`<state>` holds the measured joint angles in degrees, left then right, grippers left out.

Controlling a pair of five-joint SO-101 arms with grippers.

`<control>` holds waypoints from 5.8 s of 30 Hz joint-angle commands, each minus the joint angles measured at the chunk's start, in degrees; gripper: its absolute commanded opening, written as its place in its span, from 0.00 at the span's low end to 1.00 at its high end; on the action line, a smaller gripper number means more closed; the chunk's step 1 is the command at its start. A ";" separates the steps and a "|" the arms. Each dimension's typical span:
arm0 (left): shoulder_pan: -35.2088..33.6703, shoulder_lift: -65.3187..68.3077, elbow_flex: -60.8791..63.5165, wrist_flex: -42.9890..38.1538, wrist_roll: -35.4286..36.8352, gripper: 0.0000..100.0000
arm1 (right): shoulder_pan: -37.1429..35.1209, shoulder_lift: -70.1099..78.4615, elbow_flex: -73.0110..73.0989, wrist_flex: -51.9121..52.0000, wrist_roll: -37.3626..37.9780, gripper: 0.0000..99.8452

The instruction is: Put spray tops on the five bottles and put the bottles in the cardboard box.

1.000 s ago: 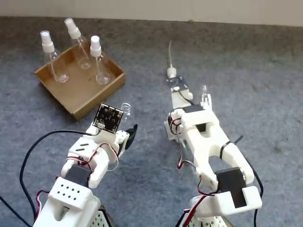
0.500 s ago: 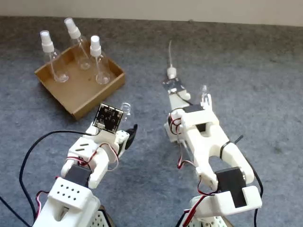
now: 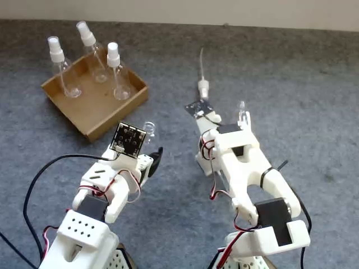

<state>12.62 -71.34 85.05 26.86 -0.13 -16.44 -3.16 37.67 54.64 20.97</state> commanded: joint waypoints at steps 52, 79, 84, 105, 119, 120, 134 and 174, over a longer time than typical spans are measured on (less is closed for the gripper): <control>7.60 -1.10 -0.48 -1.32 -0.53 0.11 | -0.13 -41.01 -11.21 5.14 -14.42 0.00; 18.86 -1.10 2.86 -1.58 3.60 0.11 | 0.40 -42.42 -11.91 -14.81 -36.84 0.00; 18.86 -1.10 2.51 -1.58 7.47 0.11 | 0.40 -42.42 -11.91 -17.19 -36.75 0.00; 18.86 -1.10 3.21 -5.71 7.82 0.11 | -0.13 -42.42 -11.82 -22.55 -36.84 0.00; 18.51 -1.10 3.21 -5.80 7.82 0.11 | 0.22 -42.42 -11.82 -16.75 -43.16 0.00; 18.51 -1.10 3.12 -5.80 7.82 0.11 | 0.13 -42.42 -11.82 -15.16 -43.16 0.00; 18.59 -1.10 3.12 -5.80 7.82 0.11 | -0.13 -56.40 -3.38 -13.85 -43.16 0.00; 18.33 -1.10 2.51 -5.80 7.82 0.11 | -6.99 -57.01 9.54 -16.31 -37.54 0.01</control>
<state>30.99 -71.34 88.92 22.46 6.99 -22.42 -58.81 47.96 35.30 -17.54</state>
